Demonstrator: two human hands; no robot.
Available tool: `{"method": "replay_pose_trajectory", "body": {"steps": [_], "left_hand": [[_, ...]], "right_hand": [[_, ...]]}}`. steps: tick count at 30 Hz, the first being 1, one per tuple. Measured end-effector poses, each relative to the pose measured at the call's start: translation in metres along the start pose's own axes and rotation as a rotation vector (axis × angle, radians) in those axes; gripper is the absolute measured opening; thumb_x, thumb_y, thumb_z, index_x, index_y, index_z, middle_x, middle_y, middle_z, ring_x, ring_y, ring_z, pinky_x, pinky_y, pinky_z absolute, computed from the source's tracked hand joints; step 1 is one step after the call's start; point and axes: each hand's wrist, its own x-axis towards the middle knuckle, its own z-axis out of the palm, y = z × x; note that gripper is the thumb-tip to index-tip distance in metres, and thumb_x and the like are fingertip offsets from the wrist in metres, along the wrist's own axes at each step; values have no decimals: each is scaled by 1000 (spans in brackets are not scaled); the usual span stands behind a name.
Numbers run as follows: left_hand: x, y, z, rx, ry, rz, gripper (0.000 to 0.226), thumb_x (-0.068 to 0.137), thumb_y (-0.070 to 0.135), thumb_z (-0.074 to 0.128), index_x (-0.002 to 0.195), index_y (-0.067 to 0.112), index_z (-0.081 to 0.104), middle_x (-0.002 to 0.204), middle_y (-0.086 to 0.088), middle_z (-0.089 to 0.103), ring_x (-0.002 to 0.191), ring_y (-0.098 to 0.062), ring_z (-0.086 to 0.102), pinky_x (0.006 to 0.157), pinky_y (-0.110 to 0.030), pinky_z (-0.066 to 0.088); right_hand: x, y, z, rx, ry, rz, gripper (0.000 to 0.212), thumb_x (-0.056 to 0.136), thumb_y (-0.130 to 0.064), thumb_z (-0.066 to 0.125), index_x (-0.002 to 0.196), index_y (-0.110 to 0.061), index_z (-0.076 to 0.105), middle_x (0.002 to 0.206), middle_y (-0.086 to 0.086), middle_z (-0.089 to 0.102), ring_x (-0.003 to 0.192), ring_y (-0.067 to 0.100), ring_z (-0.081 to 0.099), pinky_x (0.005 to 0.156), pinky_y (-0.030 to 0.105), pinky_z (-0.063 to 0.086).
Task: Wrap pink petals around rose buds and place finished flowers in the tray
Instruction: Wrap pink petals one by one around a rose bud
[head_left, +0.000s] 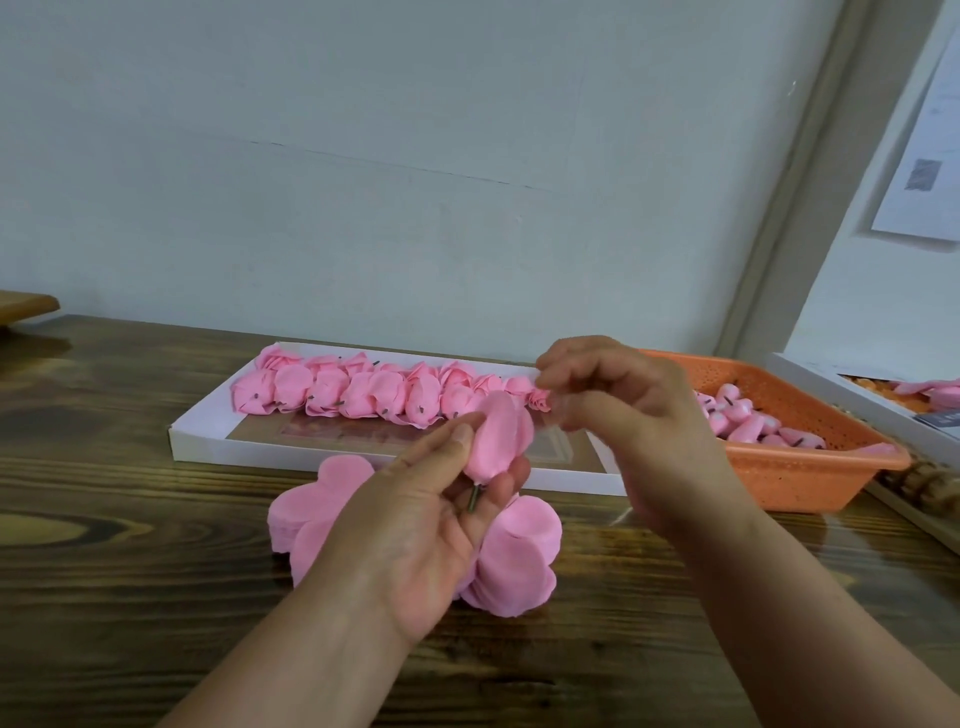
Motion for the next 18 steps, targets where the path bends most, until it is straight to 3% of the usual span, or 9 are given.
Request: {"method": "replay_pose_trajectory", "body": {"steps": [4, 8, 14, 18], "left_hand": [[3, -2, -1, -10, -27, -5, 26, 89, 7, 56, 111, -2, 67, 108, -19, 71, 83, -23, 71, 53, -23, 56], [1, -2, 0, -46, -57, -20, 23, 87, 7, 58, 104, -3, 68, 103, -18, 72, 79, -22, 73, 53, -25, 57], [-2, -2, 1, 2, -88, 0, 26, 78, 9, 60, 99, -3, 70, 99, -18, 73, 77, -22, 73, 53, -25, 57], [-4, -2, 1, 41, -105, 7, 21, 79, 9, 60, 90, 0, 75, 102, -17, 73, 78, -21, 73, 53, -24, 57]], "right_hand": [[-6, -8, -1, -226, -195, -72, 30, 67, -3, 59, 86, -24, 67, 109, -7, 59, 92, 3, 58, 77, 16, 44], [-7, -14, 0, -357, -215, -105, 32, 69, 1, 66, 90, -23, 68, 115, -10, 57, 100, -1, 57, 85, 17, 44], [-8, -21, 3, -445, -310, -102, 35, 63, -18, 59, 96, -30, 62, 125, -15, 50, 115, -9, 45, 92, 8, 34], [-6, -21, 2, -475, -306, -130, 30, 66, -13, 62, 94, -24, 63, 126, -11, 50, 119, -4, 45, 94, 10, 37]]}}
